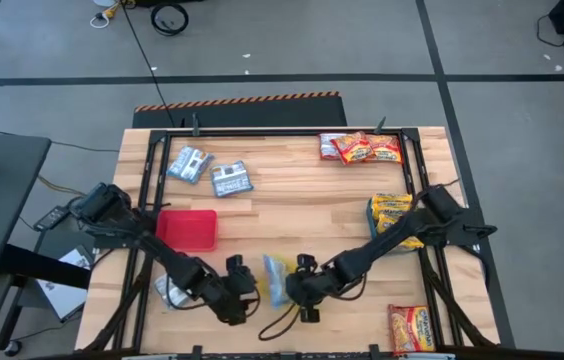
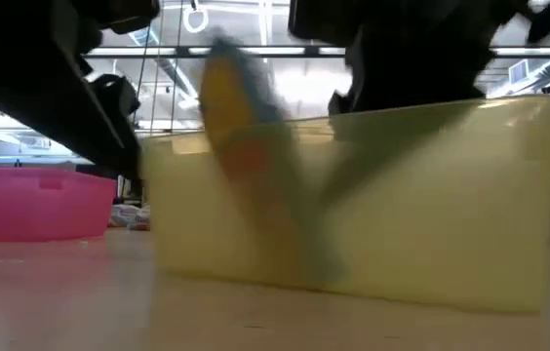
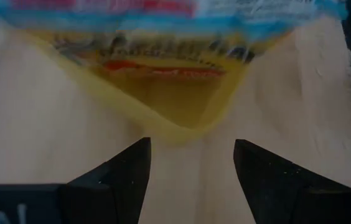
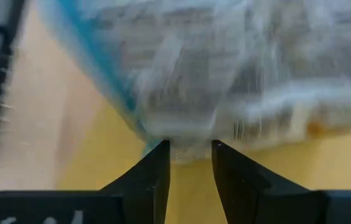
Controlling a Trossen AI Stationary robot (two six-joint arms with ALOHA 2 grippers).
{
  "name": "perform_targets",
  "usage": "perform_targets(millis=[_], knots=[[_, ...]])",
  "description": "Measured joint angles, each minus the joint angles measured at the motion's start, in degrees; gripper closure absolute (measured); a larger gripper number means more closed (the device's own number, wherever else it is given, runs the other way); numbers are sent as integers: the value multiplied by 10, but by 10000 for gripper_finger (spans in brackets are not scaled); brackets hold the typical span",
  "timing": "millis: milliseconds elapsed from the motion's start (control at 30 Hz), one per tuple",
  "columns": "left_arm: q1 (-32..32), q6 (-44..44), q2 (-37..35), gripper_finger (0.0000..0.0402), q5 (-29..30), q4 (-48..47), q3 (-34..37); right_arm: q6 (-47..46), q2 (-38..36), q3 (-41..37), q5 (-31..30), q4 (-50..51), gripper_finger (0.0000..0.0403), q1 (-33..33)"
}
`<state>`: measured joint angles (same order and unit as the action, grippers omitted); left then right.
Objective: Sort Maruchan noodles
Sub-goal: Put the light blue noodle pack into the yellow bin
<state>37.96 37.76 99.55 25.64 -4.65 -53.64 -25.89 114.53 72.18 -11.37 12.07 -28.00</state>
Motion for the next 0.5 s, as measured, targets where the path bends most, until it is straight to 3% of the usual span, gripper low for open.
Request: perform_targets(millis=[233,500], knots=[[-27,-29,45,169,-11,62,-31,-11,10,-1,-6,-57,279,22],[-36,-17,65,169,-32,14,-71,-14,5,-1,-13,-38,279,23]])
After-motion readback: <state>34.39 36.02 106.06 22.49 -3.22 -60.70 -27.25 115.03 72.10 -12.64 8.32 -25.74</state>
